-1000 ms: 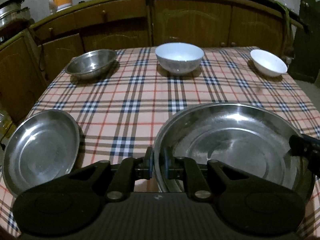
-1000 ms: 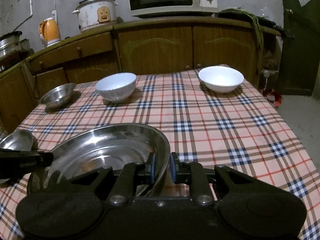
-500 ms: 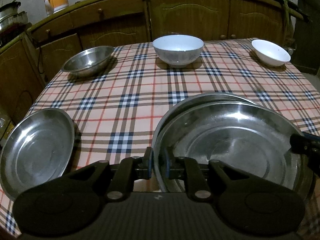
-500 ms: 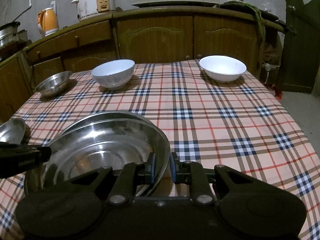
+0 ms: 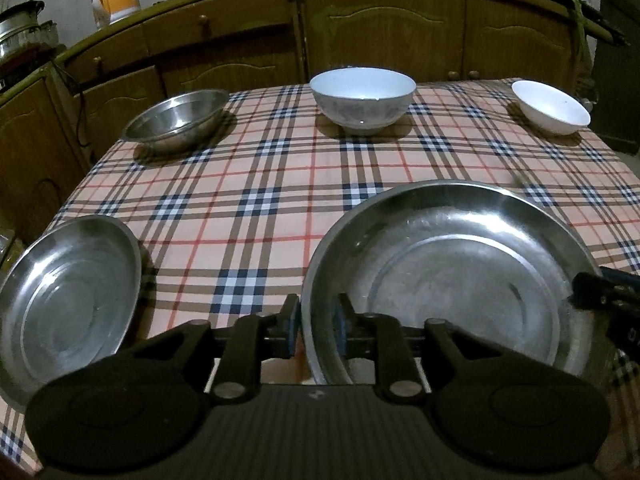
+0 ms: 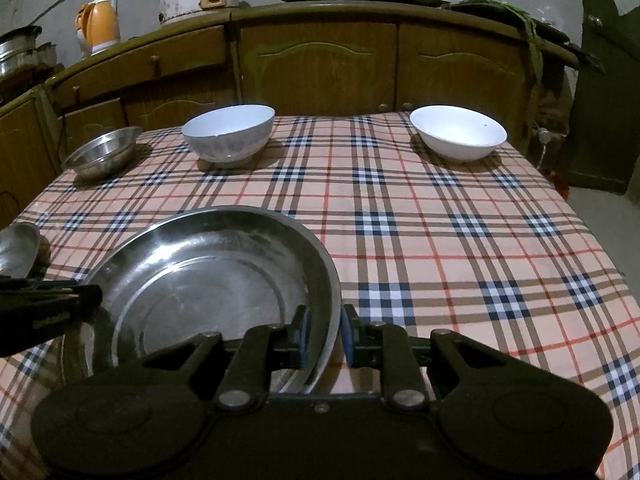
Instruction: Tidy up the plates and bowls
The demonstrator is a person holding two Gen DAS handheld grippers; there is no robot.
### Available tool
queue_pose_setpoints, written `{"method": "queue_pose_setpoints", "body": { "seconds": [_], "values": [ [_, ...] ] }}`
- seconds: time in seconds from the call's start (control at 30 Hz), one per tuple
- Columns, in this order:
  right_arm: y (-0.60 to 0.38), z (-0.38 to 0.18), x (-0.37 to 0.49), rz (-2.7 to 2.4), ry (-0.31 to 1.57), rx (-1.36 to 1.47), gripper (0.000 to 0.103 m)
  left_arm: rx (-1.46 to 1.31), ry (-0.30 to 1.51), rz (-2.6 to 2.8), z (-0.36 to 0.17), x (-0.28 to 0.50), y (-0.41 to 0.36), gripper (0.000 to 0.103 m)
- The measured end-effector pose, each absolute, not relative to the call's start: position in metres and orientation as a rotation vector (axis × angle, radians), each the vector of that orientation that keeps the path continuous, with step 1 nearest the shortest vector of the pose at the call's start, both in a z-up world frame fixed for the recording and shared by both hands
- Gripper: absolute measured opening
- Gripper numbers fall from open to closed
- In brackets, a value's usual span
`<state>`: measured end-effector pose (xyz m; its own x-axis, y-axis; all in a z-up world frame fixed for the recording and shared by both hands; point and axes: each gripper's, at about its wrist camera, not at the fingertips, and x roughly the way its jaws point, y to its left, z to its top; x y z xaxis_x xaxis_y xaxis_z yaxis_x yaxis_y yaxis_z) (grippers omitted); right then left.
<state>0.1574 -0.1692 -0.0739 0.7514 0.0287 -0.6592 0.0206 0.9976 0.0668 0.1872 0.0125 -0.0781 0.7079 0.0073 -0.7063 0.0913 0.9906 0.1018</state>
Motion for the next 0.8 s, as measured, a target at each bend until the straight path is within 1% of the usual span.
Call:
{"method": "queue_pose_setpoints", "body": {
  "seconds": [0.03,0.07,0.1,0.17,0.2,0.23,0.27,0.33,0.4,0.47,0.53,0.67,0.73,0.8],
  "values": [
    [-0.168,-0.074,0.159,0.009,0.723,0.069,0.032,0.127,0.784,-0.049,-0.078,0.187,0.013,0.023],
    [-0.168,-0.074,0.159,0.012,0.723,0.067,0.033,0.121,0.784,-0.052,-0.078,0.188,0.014,0.025],
    [-0.167,-0.074,0.159,0.010,0.722,0.063,0.034,0.117,0.782,-0.054,-0.077,0.188,0.014,0.026],
    [-0.166,-0.073,0.157,0.009,0.714,0.053,0.034,0.108,0.773,-0.059,-0.076,0.187,0.015,0.031],
    [-0.165,-0.072,0.157,0.007,0.709,0.048,0.037,0.101,0.773,-0.059,-0.074,0.186,0.015,0.033],
    [-0.165,-0.070,0.156,0.003,0.703,0.044,0.041,0.094,0.772,-0.057,-0.073,0.186,0.015,0.043],
    [-0.166,-0.068,0.155,0.001,0.695,0.044,0.041,0.086,0.769,-0.055,-0.071,0.185,0.016,0.051],
    [-0.167,-0.062,0.154,-0.003,0.680,0.047,0.044,0.072,0.761,-0.051,-0.067,0.184,0.018,0.055],
    [-0.169,-0.056,0.153,-0.004,0.662,0.056,0.044,0.065,0.756,-0.041,-0.062,0.183,0.021,0.058],
    [-0.169,-0.048,0.151,0.003,0.644,0.070,0.045,0.054,0.750,-0.035,-0.056,0.182,0.024,0.065],
    [-0.168,-0.040,0.149,0.024,0.628,0.088,0.052,0.044,0.745,-0.030,-0.051,0.181,0.028,0.069],
    [-0.159,-0.031,0.148,0.062,0.616,0.100,0.056,0.037,0.732,-0.012,-0.041,0.177,0.037,0.078],
    [-0.153,-0.028,0.147,0.077,0.617,0.097,0.061,0.031,0.728,-0.003,-0.038,0.176,0.041,0.079],
    [-0.146,-0.026,0.147,0.093,0.618,0.094,0.063,0.025,0.726,0.004,-0.035,0.174,0.048,0.080]
  ]
}}
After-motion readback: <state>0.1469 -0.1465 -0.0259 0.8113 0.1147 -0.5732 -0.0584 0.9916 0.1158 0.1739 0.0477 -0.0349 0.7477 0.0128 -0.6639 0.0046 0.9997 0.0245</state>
